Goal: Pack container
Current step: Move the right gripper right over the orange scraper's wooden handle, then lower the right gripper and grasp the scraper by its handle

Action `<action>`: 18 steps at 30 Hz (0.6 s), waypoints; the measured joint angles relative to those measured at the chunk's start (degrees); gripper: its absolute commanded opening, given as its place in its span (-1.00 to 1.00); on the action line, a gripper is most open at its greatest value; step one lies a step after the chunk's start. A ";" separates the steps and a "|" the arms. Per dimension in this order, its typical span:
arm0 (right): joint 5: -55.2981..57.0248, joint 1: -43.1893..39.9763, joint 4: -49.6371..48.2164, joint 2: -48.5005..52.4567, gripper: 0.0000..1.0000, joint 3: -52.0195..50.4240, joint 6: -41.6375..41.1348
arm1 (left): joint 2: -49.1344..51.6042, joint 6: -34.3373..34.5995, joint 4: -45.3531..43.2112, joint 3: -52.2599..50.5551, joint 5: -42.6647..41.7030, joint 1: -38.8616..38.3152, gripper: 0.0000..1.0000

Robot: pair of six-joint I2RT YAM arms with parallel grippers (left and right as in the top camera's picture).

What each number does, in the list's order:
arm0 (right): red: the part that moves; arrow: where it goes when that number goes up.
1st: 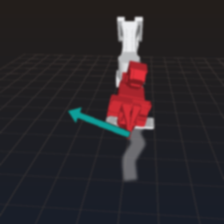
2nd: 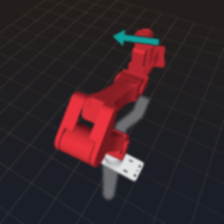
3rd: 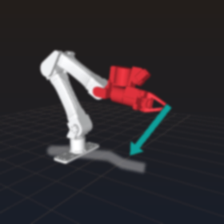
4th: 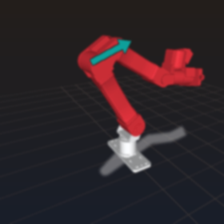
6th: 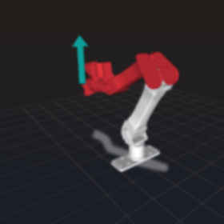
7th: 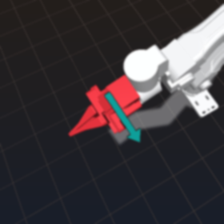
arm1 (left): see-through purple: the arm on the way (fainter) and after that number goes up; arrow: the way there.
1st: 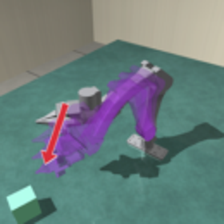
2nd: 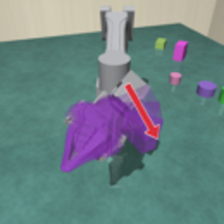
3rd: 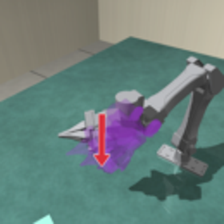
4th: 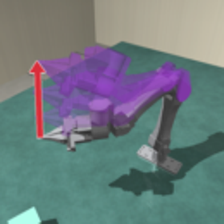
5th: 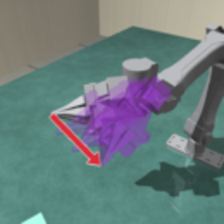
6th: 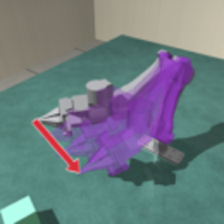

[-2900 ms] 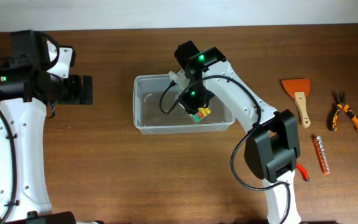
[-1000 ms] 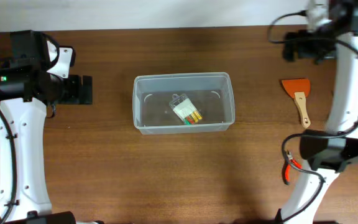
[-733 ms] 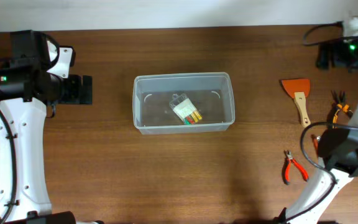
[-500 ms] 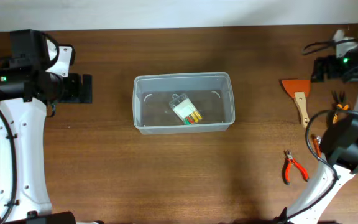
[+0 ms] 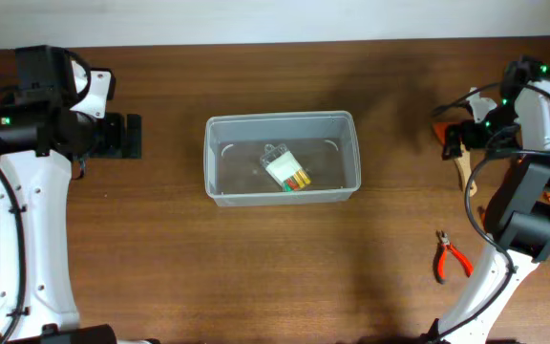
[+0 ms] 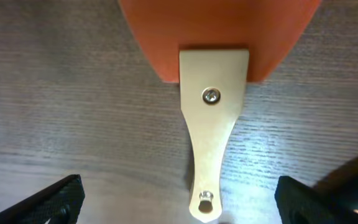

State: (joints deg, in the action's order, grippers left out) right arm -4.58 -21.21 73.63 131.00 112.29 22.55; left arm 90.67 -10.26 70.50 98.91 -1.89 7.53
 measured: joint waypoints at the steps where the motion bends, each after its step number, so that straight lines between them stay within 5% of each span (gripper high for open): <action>1: 0.02 0.00 -0.33 0.00 0.97 -0.26 0.00 | 0.00 0.00 0.00 0.00 0.00 0.00 0.98; 18: 5.66 0.00 -3.23 0.11 0.97 -5.70 4.28 | 0.00 0.00 0.00 0.00 0.00 0.00 0.98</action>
State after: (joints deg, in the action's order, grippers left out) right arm 1.08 -21.21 70.39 131.11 106.59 26.83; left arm 90.67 -10.26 70.50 98.91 -1.89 7.53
